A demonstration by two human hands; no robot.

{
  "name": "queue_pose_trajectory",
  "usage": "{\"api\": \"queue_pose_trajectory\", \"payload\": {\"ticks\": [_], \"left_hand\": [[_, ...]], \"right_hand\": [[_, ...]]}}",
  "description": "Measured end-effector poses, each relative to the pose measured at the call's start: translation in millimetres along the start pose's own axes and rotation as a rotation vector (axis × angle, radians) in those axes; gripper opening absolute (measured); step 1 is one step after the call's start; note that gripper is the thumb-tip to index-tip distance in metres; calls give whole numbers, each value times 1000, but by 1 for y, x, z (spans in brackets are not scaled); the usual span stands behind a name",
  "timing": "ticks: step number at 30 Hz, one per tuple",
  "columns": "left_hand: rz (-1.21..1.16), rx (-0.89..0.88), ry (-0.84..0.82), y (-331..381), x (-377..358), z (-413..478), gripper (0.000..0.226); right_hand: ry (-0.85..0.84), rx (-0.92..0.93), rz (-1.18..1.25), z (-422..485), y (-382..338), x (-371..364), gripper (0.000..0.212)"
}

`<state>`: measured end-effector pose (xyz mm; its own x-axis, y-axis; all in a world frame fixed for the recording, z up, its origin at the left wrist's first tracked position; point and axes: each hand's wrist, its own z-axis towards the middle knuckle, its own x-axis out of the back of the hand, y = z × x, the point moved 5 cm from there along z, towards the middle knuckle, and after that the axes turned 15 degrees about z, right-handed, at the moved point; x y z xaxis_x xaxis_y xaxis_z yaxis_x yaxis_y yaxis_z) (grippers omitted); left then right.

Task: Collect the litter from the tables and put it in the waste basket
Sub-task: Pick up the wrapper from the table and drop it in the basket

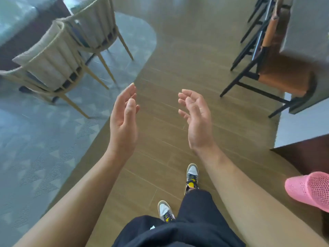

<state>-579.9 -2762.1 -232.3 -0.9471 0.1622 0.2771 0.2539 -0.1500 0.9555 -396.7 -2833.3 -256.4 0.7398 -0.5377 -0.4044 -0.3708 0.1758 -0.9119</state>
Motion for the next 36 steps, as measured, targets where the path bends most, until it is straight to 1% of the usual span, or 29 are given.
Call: {"api": "queue_pose_trajectory", "payload": {"ticks": [5,9,16,20,23,29,32,36], "left_hand": [[7,38,209,-16,85,47,46],[36,56,353,-25,138,92,45],[80,73,576,-21,213,166,43],[73,94,704,-22,251,199,47],[54,105,801,-30,284,215,47],[69,119,914,-57,364,242,43],[56,121,941,-76,412,260,42],[45,103,934,-98,468,287,45]], "right_hand": [[-186,-80,0,47,27,-105,29],[-339,-129,15,94,46,-189,39],[-640,-183,26,166,66,-334,38],[-766,-200,27,193,74,-407,39],[-834,-229,5,205,88,-452,31],[-927,-280,23,211,124,-546,27],[-956,-289,33,209,149,-599,28],[-945,-273,26,211,180,-662,31]]}}
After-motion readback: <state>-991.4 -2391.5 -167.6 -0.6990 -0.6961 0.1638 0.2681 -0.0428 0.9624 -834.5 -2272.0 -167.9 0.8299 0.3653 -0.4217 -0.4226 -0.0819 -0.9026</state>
